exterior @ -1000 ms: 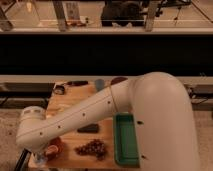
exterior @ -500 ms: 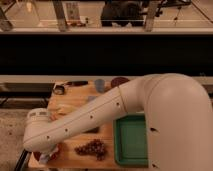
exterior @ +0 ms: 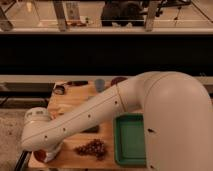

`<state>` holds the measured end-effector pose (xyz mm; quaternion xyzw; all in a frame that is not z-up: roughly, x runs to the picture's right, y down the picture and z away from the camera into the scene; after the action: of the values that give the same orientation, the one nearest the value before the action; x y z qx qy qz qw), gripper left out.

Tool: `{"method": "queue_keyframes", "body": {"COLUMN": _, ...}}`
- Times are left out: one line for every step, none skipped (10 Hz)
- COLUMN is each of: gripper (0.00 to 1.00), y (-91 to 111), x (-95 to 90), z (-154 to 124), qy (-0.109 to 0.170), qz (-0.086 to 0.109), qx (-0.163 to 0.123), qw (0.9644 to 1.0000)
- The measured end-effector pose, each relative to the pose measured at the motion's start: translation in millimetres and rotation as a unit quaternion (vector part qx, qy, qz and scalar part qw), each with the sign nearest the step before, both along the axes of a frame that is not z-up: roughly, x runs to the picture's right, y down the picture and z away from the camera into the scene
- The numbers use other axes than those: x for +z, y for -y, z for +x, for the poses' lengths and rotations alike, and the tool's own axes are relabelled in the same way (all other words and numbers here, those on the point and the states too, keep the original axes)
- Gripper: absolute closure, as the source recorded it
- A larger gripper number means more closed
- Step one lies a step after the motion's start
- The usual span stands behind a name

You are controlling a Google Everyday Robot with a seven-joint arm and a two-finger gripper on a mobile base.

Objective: Wipe red bowl with towel

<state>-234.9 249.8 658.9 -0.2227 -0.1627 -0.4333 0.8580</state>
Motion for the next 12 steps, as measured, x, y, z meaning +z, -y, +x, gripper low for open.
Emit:
{"method": "queue_keyframes", "body": {"gripper": 0.98, "y": 4.3, "x": 3.3, "z": -0.5, "qy": -0.003, "qz": 0.004, "qx": -0.006, "qw": 1.0}}
{"method": "queue_keyframes", "body": {"gripper": 0.98, "y": 10.8, "x": 8.6, "z": -1.4, "qy": -0.006, "qz": 0.008, "qx": -0.014, "qw": 0.9998}}
{"method": "queue_keyframes", "body": {"gripper": 0.98, "y": 17.5, "x": 14.8, "z": -2.0, "qy": -0.008, "qz": 0.012, "qx": -0.02, "qw": 0.9997}}
{"method": "queue_keyframes", "body": {"gripper": 0.98, "y": 25.0, "x": 20.7, "z": -3.5, "qy": -0.007, "qz": 0.016, "qx": -0.025, "qw": 0.9995}}
{"method": "queue_keyframes", "body": {"gripper": 0.98, "y": 31.1, "x": 25.3, "z": -8.4, "qy": -0.003, "qz": 0.019, "qx": -0.03, "qw": 0.9994}}
{"method": "queue_keyframes", "body": {"gripper": 0.98, "y": 36.4, "x": 28.8, "z": -17.6, "qy": 0.004, "qz": 0.023, "qx": -0.036, "qw": 0.9991}}
{"method": "queue_keyframes", "body": {"gripper": 0.98, "y": 39.3, "x": 31.3, "z": -24.9, "qy": 0.009, "qz": 0.025, "qx": -0.039, "qw": 0.9989}}
{"method": "queue_keyframes", "body": {"gripper": 0.98, "y": 41.7, "x": 33.6, "z": -34.4, "qy": 0.017, "qz": 0.026, "qx": -0.044, "qw": 0.9986}}
{"method": "queue_keyframes", "body": {"gripper": 0.98, "y": 43.2, "x": 34.7, "z": -40.3, "qy": 0.023, "qz": 0.027, "qx": -0.048, "qw": 0.9982}}
{"method": "queue_keyframes", "body": {"gripper": 0.98, "y": 45.5, "x": 37.1, "z": -48.5, "qy": 0.032, "qz": 0.027, "qx": -0.049, "qw": 0.9979}}
{"method": "queue_keyframes", "body": {"gripper": 0.98, "y": 44.9, "x": 36.4, "z": -62.5, "qy": 0.045, "qz": 0.026, "qx": -0.051, "qw": 0.9974}}
{"method": "queue_keyframes", "body": {"gripper": 0.98, "y": 45.7, "x": 35.9, "z": -72.0, "qy": 0.056, "qz": 0.025, "qx": -0.05, "qw": 0.9969}}
